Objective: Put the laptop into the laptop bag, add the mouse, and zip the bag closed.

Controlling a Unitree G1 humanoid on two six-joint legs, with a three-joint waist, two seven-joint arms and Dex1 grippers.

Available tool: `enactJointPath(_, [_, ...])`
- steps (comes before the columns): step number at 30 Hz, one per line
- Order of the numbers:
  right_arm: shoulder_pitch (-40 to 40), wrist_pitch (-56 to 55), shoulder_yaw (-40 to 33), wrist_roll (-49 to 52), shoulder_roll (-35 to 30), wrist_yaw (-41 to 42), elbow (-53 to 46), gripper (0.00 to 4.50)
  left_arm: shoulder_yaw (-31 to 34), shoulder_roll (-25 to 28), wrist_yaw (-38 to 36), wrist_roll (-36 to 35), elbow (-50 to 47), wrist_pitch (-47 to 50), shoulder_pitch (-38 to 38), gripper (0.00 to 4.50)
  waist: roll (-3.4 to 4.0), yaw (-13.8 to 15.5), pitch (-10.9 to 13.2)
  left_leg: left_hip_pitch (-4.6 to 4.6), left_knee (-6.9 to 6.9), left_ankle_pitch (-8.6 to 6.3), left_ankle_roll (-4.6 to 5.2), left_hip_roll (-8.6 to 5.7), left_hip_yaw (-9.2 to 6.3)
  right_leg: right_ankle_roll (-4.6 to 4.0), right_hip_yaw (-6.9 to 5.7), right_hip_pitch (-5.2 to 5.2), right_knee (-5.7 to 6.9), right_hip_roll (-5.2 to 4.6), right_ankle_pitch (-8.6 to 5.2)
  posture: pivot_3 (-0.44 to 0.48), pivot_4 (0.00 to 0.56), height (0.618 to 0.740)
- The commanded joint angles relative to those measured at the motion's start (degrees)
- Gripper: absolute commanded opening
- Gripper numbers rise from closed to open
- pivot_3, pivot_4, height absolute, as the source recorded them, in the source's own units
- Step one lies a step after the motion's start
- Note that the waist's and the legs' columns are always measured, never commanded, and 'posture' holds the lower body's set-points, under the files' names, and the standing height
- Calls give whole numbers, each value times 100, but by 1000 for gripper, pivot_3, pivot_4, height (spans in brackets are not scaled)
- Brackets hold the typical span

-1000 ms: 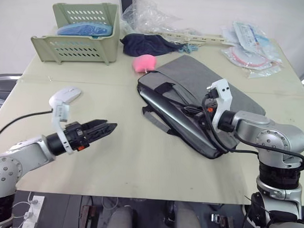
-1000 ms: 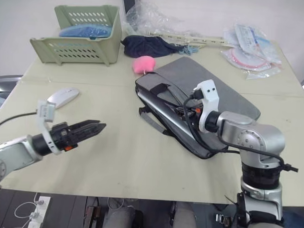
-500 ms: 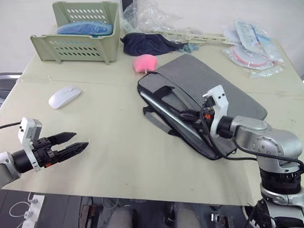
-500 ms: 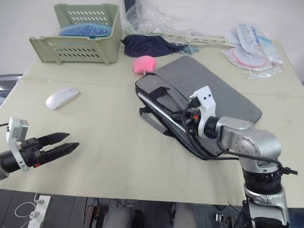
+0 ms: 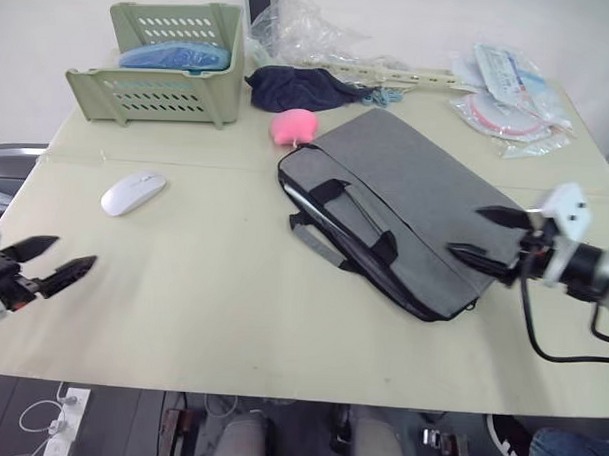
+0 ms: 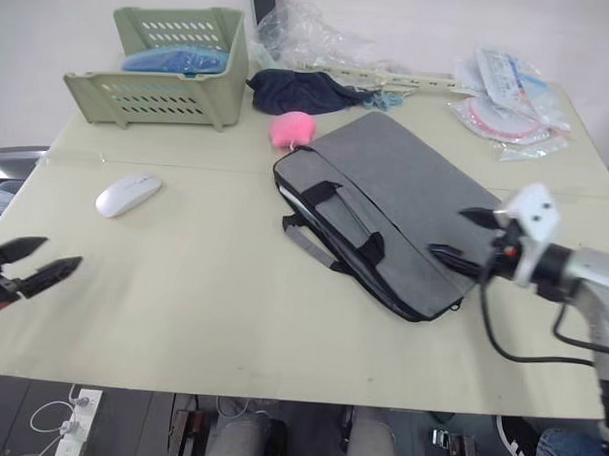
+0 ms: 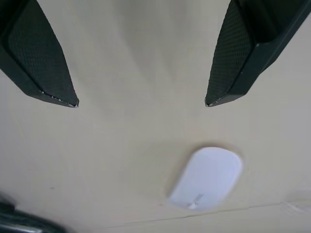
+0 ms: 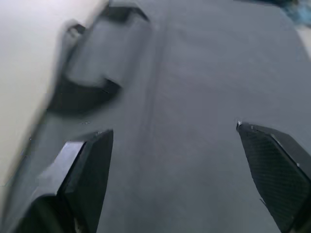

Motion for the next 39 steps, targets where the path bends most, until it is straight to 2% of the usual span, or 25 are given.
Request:
enactJointPath(1, [570, -1032, -1118, -348, -443, 444, 963, 4448, 183, 539, -253, 434, 1190, -677, -372, 4500, -3, -28, 2, 3, -1, 0, 0, 7, 5, 0, -4, 0, -2, 4, 0, 0, 150, 740])
enactJointPath(4, [1059, -1486, -1813, -412, -511, 488, 1716, 4448, 113, 724, -539, 540, 2092, -1073, -865, 4500, -2, -63, 2, 6, -4, -1, 1, 9, 10, 0, -7, -1, 0, 1, 0, 0, 150, 740])
enactJointPath(7, [1353, -1802, -2096, -458, -424, 434, 2205, 4448, -148, 804, -758, 806, 2984, -1544, -1341, 4500, -2, -132, 2, 16, -7, -1, 1, 10, 18, 0, -4, 1, 5, -2, 0, 0, 150, 740])
enactJointPath(10, [1652, -2023, -2242, -462, -359, 483, 2457, 4448, -263, 835, -1000, 862, 3431, -1681, -1729, 4500, -2, -210, 2, 20, -7, -1, 1, 15, 22, 0, -6, 1, 12, -2, 0, 0, 150, 740])
enactJointPath(18, [1974, -2233, -2281, -530, -623, 635, 2756, 4448, -460, 1021, -1304, 1059, 4049, -1841, -2184, 4500, -2, -289, 2, 36, -6, -1, 1, 15, 34, -1, -4, 1, 28, -8, 0, 0, 150, 740])
enactJointPath(26, [1765, -2453, -2198, -594, -609, 498, 2878, 4448, -467, 1053, -1417, 1120, 4193, -1877, -2266, 4500, -2, -247, 2, 36, 6, -1, 1, 14, 31, -1, -1, 2, 39, -16, 0, 0, 150, 740])
enactJointPath(28, [1684, -2338, -2243, -510, -582, 459, 2767, 4448, -439, 1057, -1410, 1114, 4221, -1870, -2264, 4500, -2, -239, 2, 36, 10, -1, 1, 13, 29, -1, -1, 2, 42, -18, 0, 0, 150, 740])
enactJointPath(30, [1481, -1996, -2336, -8, -441, 733, 2605, 4448, -444, 1045, -1265, 1178, 4281, -2009, -2250, 4500, -2, -244, 2, 34, 15, -1, 2, 13, 27, -1, -1, 2, 44, -18, 0, 0, 150, 740])
enactJointPath(33, [1353, -2051, -2443, 341, -222, 785, 2104, 4448, -427, 966, -1176, 1157, 4323, -2015, -2287, 4500, -2, -243, 2, 34, 22, -1, 2, 15, 25, -1, -3, 2, 49, -16, 0, 0, 150, 740])
enactJointPath(39, [1219, -452, -2392, 1946, -127, 865, -115, 4448, -466, 875, -1126, 1150, 4397, -2050, -2335, 4500, -1, -234, 2, 28, 37, -2, 3, 15, 21, -3, -3, 2, 58, -17, 1, 0, 150, 740])
